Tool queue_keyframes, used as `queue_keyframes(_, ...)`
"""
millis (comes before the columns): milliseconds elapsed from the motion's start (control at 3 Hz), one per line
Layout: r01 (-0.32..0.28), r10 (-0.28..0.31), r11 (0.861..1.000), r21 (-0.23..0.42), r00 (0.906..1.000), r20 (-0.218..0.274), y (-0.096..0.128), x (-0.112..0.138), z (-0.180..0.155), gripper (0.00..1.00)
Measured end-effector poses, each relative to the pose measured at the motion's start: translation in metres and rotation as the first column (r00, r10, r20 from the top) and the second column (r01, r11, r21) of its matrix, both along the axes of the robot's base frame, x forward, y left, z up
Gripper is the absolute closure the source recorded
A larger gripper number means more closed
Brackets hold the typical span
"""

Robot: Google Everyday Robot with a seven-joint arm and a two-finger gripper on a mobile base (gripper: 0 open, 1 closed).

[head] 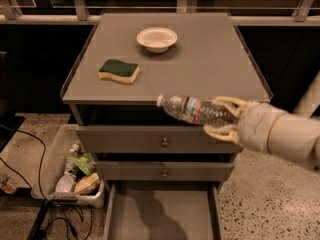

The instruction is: Pick water bottle from bottom drawer and place on counter

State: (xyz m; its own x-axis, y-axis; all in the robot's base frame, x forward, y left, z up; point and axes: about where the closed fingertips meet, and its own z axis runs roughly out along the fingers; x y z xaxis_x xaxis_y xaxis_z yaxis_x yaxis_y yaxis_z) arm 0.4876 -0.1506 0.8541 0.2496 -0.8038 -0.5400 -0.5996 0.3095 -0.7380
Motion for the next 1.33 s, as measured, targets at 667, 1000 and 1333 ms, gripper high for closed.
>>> queue_keyframes(667,0.004,-0.009,0.991,0.133,0.9993,0.036,-0.024,0.034,0.062,1.0)
queue_keyframes(1000,0.009,-0.016,0.989,0.145,0.9988,0.046,-0.025,0.015,0.055,1.0)
queue_keyframes(1333,0.037,-0.046,0.981,0.192,0.9979,0.045,-0.039,0.016,0.052,1.0)
